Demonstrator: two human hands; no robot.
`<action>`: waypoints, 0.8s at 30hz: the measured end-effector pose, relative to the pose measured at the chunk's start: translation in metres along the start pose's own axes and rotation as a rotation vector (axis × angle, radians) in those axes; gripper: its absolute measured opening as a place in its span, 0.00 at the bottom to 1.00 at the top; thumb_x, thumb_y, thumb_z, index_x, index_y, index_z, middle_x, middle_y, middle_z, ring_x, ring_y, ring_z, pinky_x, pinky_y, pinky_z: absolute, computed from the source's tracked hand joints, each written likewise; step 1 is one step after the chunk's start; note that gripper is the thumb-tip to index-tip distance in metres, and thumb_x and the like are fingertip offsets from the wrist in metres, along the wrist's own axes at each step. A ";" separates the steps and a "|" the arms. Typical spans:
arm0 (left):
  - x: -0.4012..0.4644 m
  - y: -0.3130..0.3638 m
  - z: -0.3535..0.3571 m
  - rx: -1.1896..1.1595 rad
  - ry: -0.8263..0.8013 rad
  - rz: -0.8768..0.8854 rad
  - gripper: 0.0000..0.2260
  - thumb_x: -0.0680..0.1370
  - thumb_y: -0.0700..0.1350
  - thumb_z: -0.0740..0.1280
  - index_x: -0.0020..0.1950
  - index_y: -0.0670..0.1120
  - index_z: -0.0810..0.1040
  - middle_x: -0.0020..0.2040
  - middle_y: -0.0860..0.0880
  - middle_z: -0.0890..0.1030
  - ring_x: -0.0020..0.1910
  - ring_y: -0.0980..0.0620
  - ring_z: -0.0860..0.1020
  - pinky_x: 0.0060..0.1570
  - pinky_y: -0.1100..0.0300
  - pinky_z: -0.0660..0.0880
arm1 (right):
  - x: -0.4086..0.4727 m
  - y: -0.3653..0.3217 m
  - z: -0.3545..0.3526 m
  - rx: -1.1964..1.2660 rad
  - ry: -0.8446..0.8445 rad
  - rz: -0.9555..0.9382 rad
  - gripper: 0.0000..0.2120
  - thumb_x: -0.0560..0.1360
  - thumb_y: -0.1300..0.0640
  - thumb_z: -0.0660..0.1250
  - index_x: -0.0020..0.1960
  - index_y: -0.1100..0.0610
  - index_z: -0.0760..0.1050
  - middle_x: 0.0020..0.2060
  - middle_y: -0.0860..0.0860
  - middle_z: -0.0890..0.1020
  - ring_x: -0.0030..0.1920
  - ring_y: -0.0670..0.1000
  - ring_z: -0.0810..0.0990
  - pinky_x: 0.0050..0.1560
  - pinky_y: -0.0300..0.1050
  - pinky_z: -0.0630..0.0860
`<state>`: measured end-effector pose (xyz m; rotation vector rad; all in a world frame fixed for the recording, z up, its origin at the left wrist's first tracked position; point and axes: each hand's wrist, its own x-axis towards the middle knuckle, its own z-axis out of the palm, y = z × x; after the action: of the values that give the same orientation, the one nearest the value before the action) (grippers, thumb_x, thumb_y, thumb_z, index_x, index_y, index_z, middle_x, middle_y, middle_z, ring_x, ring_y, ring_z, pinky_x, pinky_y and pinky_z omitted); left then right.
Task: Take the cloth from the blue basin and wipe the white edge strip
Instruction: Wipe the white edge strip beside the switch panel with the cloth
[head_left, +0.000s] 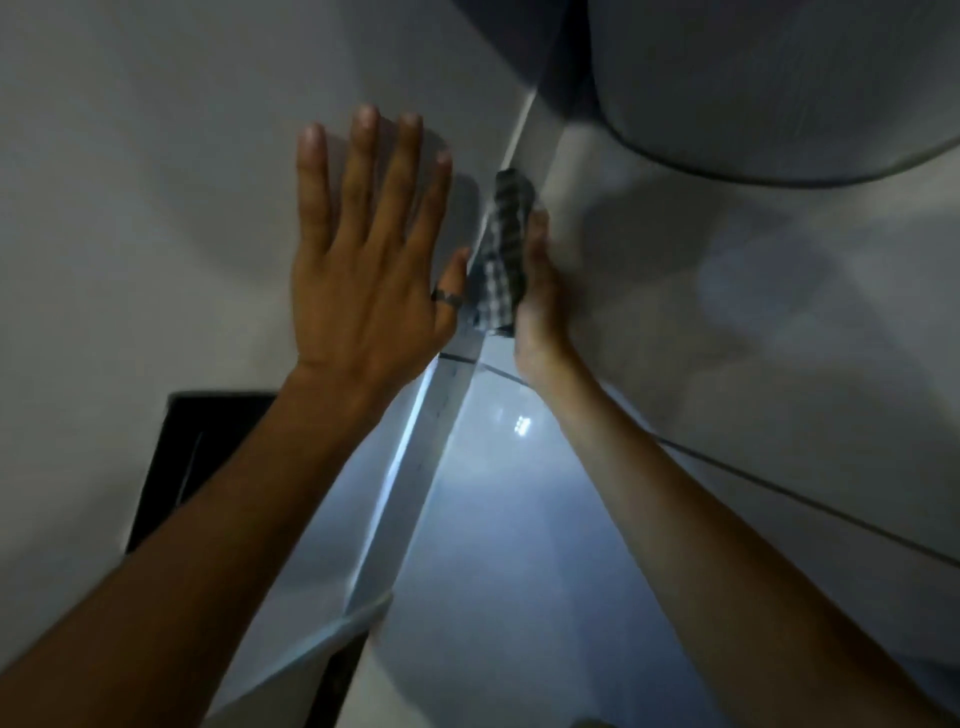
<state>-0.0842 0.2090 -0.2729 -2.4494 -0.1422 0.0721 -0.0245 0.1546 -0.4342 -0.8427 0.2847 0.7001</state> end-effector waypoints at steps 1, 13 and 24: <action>-0.001 -0.001 0.003 0.025 -0.013 0.014 0.34 0.87 0.63 0.38 0.90 0.47 0.48 0.89 0.42 0.46 0.88 0.38 0.47 0.79 0.39 0.36 | -0.002 0.007 0.010 -0.138 0.011 -0.090 0.25 0.87 0.53 0.51 0.82 0.57 0.52 0.82 0.53 0.59 0.82 0.49 0.59 0.84 0.50 0.57; 0.011 -0.025 -0.028 0.191 -0.093 0.097 0.32 0.87 0.58 0.55 0.89 0.46 0.57 0.89 0.43 0.51 0.88 0.40 0.46 0.81 0.39 0.32 | 0.079 -0.051 0.034 -0.664 0.214 -0.446 0.28 0.85 0.53 0.54 0.81 0.64 0.52 0.82 0.63 0.53 0.84 0.61 0.49 0.84 0.57 0.50; 0.026 -0.045 -0.039 0.389 -0.174 0.225 0.31 0.87 0.57 0.43 0.90 0.49 0.49 0.89 0.43 0.42 0.87 0.39 0.40 0.77 0.41 0.20 | -0.144 0.119 0.049 -0.735 0.166 -0.255 0.32 0.83 0.42 0.48 0.82 0.57 0.50 0.83 0.56 0.52 0.84 0.54 0.49 0.81 0.64 0.56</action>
<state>-0.0585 0.2221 -0.2149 -2.0589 0.0681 0.3769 -0.2131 0.1819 -0.4008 -1.6116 0.0544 0.4903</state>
